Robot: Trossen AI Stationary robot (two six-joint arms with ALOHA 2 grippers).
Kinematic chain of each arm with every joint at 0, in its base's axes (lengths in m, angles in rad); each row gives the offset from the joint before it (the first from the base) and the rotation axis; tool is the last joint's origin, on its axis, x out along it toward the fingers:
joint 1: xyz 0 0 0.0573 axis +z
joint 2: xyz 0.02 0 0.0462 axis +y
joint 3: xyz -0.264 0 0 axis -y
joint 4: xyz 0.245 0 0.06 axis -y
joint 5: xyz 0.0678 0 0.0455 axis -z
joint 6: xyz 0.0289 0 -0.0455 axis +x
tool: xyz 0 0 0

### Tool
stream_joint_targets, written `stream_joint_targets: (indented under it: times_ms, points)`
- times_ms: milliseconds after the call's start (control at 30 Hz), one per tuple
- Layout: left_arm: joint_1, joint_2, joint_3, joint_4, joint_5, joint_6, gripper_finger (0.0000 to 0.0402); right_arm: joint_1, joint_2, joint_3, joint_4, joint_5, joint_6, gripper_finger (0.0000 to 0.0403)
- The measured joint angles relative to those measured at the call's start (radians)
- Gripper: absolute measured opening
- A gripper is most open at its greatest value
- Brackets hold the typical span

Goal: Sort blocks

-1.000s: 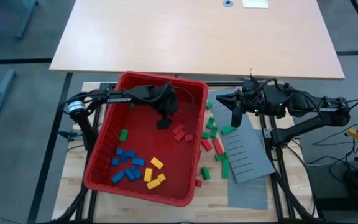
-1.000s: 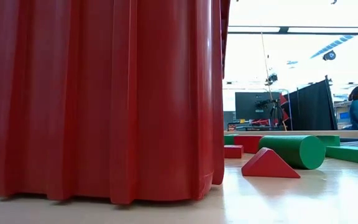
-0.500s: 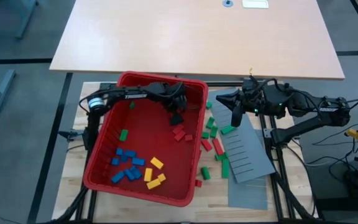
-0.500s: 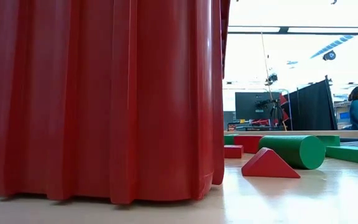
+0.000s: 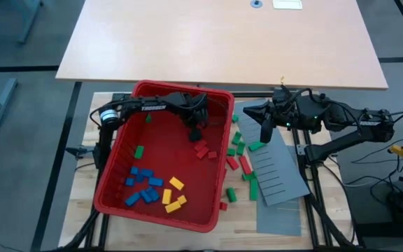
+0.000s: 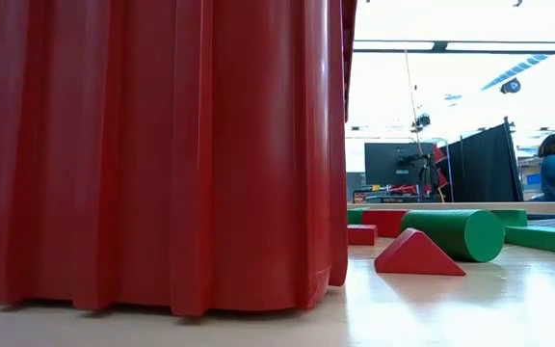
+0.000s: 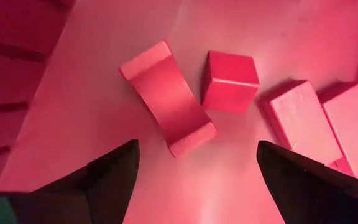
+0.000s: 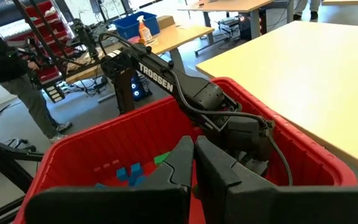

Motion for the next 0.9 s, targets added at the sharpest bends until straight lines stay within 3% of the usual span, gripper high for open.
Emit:
stream_joint_targets:
  times_ms: [400,567,900]
  points:
    - [0.02,0.024,0.0,0.001,0.003,-0.148,0.031,-0.001,0.0,0.0,0.0,0.002,-0.006,0.0]
    - [0.016,0.069,0.0,0.001,0.072,-0.207,0.031,-0.001,0.0,0.0,0.0,0.003,-0.006,0.0]
    - [0.008,0.089,0.011,0.027,0.062,-0.322,0.031,-0.001,0.0,0.0,-0.001,0.002,-0.006,0.0]
